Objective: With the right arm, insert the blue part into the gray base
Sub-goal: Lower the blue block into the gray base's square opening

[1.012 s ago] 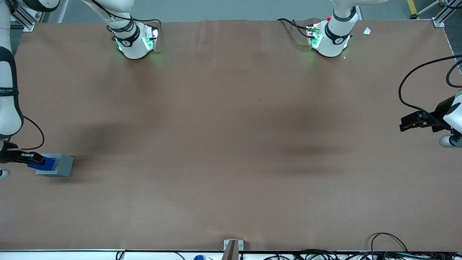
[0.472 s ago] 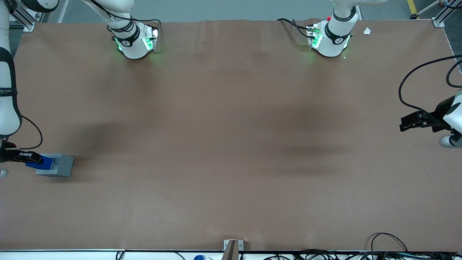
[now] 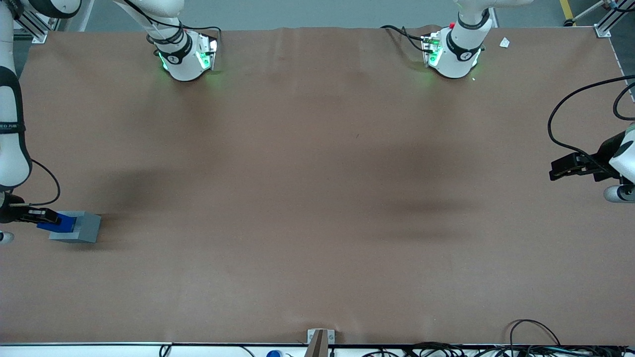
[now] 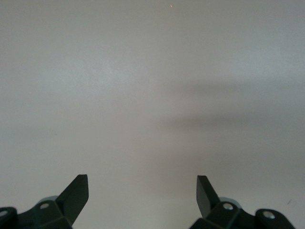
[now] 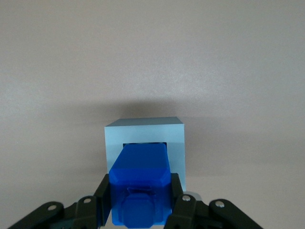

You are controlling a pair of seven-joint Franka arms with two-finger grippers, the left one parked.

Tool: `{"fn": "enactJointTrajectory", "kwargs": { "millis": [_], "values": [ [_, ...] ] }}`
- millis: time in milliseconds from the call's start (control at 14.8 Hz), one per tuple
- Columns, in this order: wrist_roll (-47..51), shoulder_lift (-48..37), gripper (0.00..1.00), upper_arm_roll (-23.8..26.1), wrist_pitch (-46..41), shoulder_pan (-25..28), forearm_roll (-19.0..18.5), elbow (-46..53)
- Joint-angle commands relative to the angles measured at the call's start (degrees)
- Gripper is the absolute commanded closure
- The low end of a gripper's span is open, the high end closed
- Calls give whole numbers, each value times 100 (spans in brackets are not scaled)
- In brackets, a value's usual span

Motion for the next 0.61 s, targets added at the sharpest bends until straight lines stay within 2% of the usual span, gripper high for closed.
{"fn": "enactJointTrajectory", "kwargs": {
  "millis": [0,540],
  "values": [
    [46,75,78,83,-29,-81,-78,111],
    [55,154,78,83,-11,-81,-78,102]
  ]
}}
